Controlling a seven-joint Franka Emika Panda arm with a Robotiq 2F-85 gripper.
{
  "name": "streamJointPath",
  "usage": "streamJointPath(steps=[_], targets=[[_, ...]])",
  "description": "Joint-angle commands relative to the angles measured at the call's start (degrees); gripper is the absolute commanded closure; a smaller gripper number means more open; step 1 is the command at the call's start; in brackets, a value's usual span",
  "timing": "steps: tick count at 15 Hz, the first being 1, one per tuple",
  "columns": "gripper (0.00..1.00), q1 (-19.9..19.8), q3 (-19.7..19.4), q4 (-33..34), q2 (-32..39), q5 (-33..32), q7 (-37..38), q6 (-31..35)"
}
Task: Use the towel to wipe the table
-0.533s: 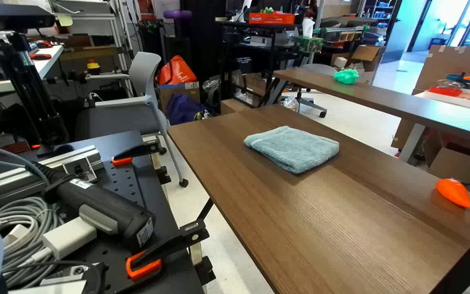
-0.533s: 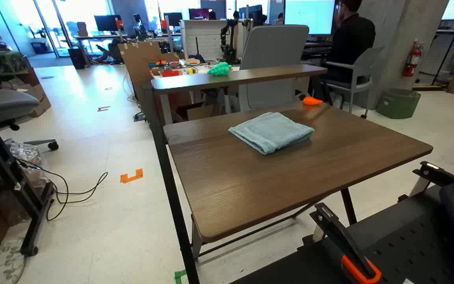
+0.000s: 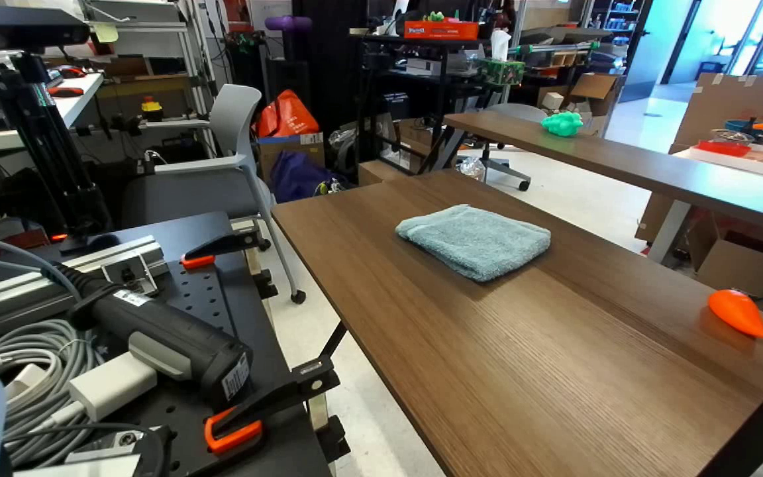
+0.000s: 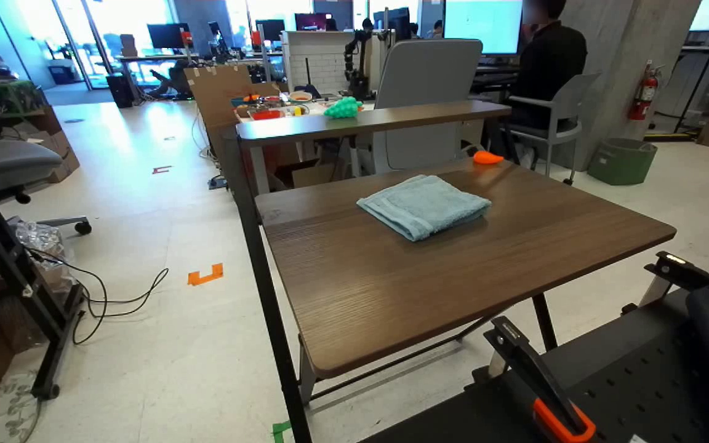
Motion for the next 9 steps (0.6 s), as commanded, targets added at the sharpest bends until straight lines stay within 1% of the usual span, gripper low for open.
streamJointPath(steps=[1,4,6,8,9], targets=[[0.00,-1.8,-0.6,4.0,8.4,6.1,1.2,10.5],[0.00,-4.3,-1.4,4.8,16.8,7.0,3.5,22.9],[0.00,-5.9,-1.4,6.3,24.0,5.4,7.3,29.8],[0.00,-7.3,-2.0,9.0,31.7,3.1,12.1,34.7],[0.00,-7.5,-2.3,10.4,34.5,1.6,15.6,35.1]])
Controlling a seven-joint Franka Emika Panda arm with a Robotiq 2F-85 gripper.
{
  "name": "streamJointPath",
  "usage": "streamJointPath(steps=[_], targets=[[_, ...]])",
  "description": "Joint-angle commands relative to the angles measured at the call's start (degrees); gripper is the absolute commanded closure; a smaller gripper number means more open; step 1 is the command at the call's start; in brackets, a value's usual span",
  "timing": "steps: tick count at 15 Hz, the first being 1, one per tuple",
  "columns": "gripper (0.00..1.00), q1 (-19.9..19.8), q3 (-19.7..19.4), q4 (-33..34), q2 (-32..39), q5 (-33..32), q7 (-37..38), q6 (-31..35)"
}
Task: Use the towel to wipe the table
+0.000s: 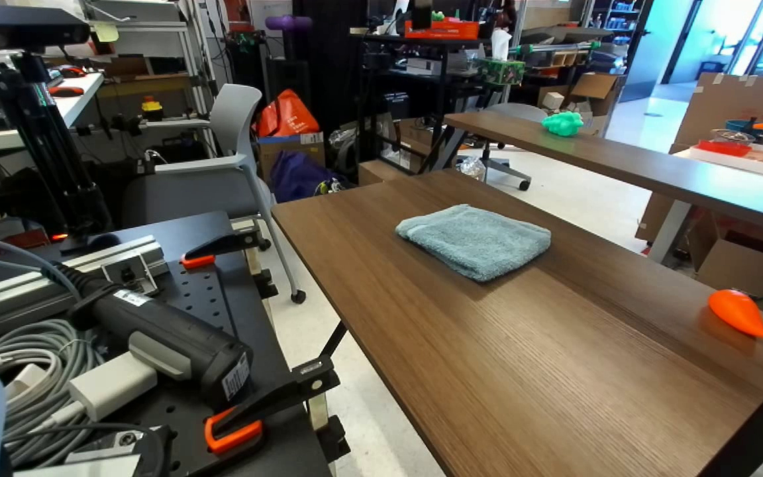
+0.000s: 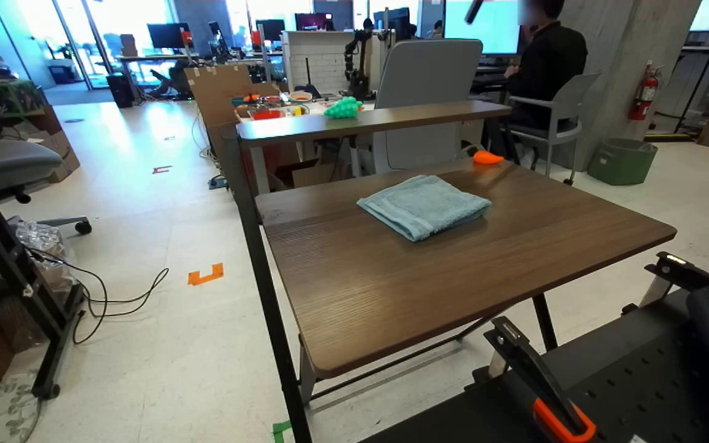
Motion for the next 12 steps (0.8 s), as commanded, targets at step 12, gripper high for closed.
streamJointPath(steps=[12], targets=[[0.00,2.0,-1.9,14.1,22.8,-12.5,19.1,6.9]])
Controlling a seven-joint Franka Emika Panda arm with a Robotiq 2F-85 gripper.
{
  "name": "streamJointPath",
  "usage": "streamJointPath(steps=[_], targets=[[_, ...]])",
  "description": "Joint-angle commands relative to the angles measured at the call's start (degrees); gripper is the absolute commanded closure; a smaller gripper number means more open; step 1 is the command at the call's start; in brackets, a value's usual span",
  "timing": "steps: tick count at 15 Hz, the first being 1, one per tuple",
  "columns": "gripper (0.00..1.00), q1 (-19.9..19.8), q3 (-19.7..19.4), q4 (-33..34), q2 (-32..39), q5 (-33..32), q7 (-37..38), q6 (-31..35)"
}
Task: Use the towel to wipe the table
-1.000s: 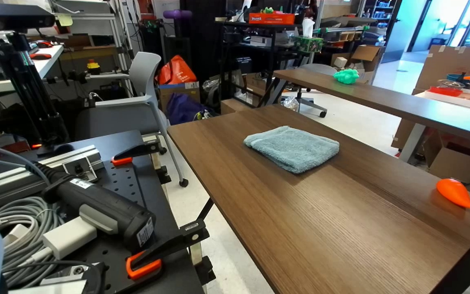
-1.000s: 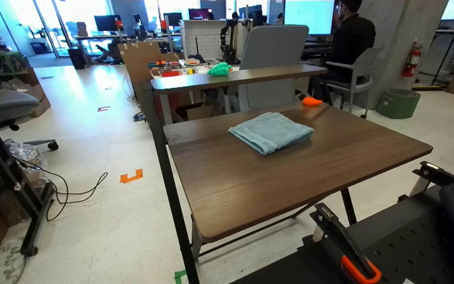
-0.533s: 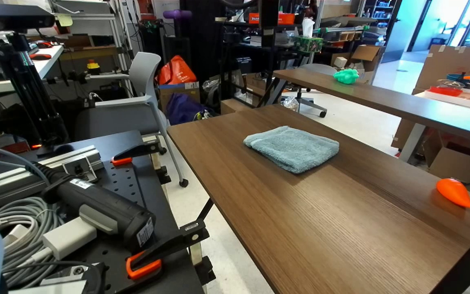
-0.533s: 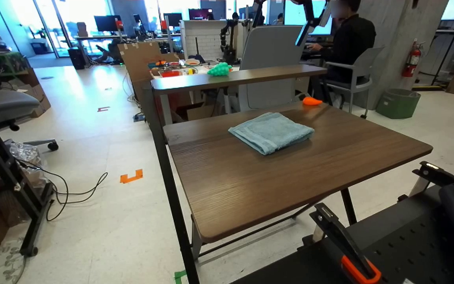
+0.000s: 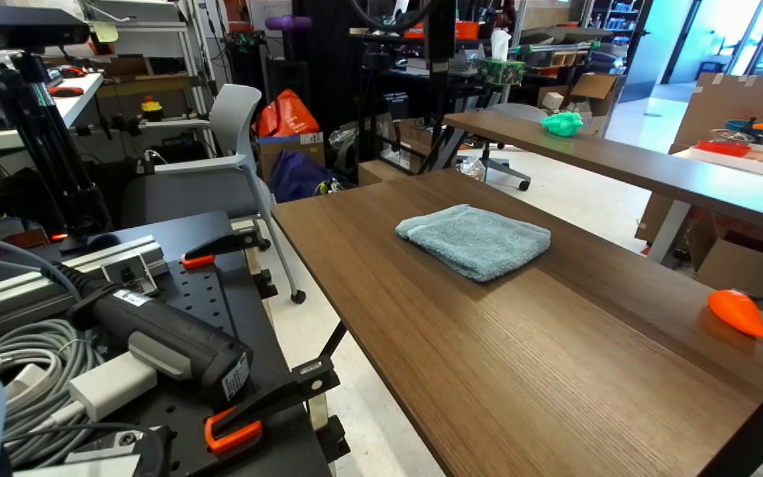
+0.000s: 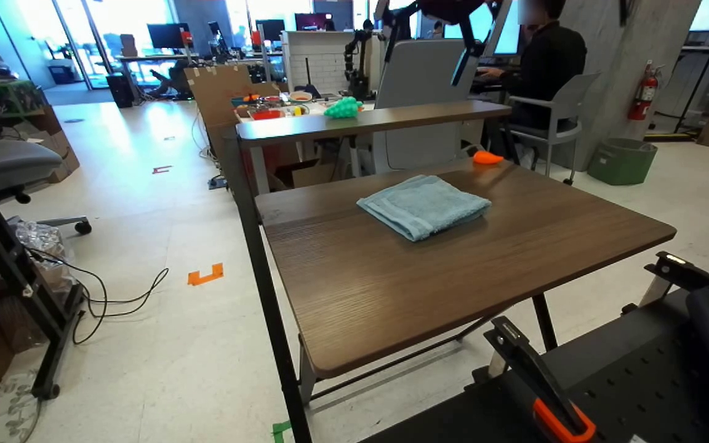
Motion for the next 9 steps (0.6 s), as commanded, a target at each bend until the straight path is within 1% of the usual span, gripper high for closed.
streamJointPath(steps=[1,3,4,6,9], targets=[[0.00,2.5,-3.5,11.2,14.3,-5.7,12.0,3.1],[0.00,3.9,-6.5,17.4,21.4,-6.4,18.3,2.5],[0.00,4.5,-7.6,21.0,25.1,-6.2,21.1,1.1],[0.00,4.5,-8.9,27.5,31.9,-5.0,24.7,0.0],[0.00,4.1,-9.5,34.4,38.5,-4.3,29.2,-2.3]])
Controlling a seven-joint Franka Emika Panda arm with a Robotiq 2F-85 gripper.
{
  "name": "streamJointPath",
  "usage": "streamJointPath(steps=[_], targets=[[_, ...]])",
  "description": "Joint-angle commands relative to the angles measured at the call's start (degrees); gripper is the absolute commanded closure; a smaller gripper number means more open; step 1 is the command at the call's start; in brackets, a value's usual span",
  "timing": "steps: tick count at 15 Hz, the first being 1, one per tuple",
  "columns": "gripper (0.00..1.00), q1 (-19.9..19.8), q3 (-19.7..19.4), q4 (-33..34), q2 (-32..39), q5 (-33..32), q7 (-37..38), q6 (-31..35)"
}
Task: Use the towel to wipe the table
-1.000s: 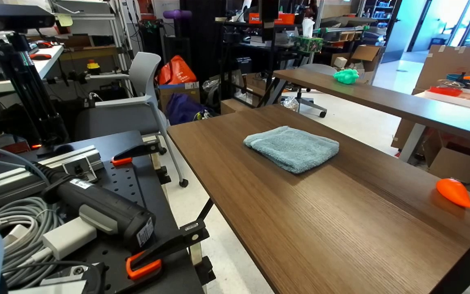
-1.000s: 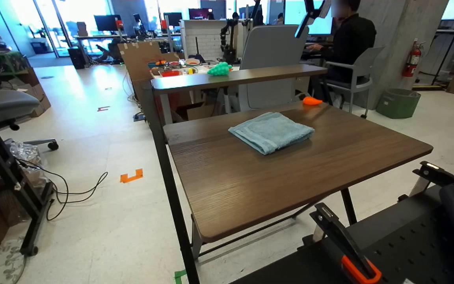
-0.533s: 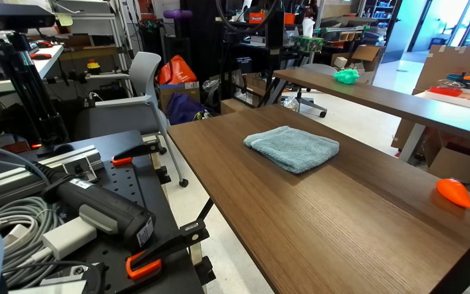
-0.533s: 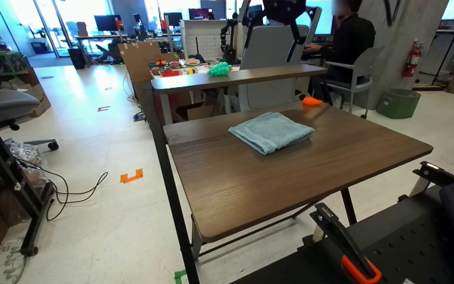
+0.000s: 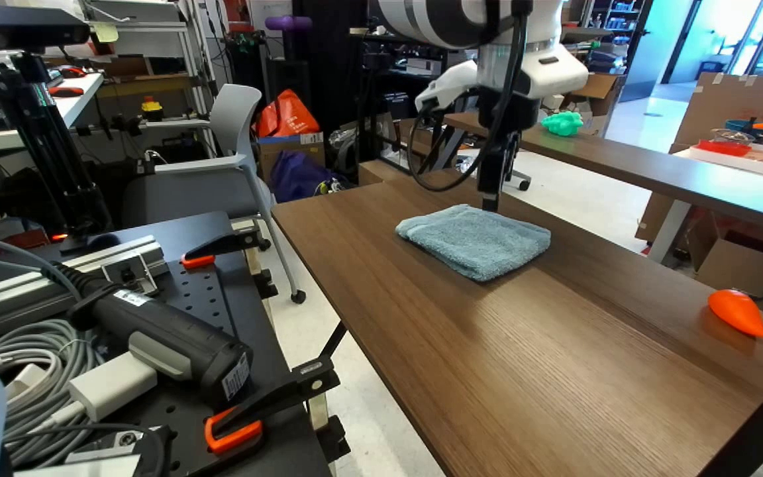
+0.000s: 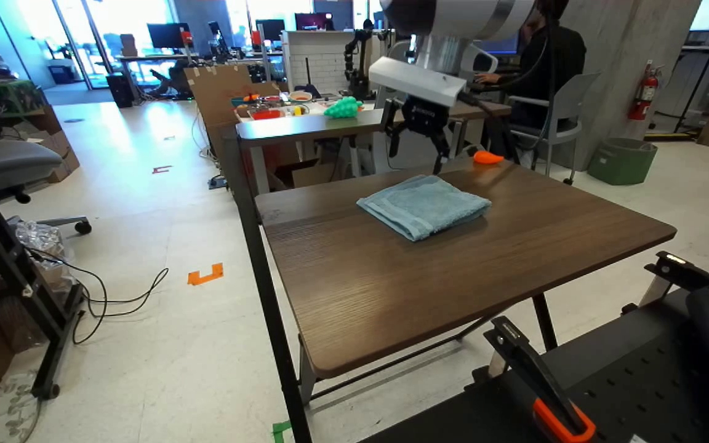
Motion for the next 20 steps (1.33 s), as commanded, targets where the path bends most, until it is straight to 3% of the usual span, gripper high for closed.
streamJointPath(steps=[1,9,14,20], targets=[[0.00,0.5,-1.4,10.8,8.3,0.6,5.9,-4.9],[0.00,0.8,-2.0,16.0,11.0,-1.0,14.3,-12.0],[0.00,1.7,-4.5,8.9,4.0,-4.8,12.8,-9.2],[0.00,7.0,-5.2,-0.5,-1.3,-10.2,16.6,-8.5]])
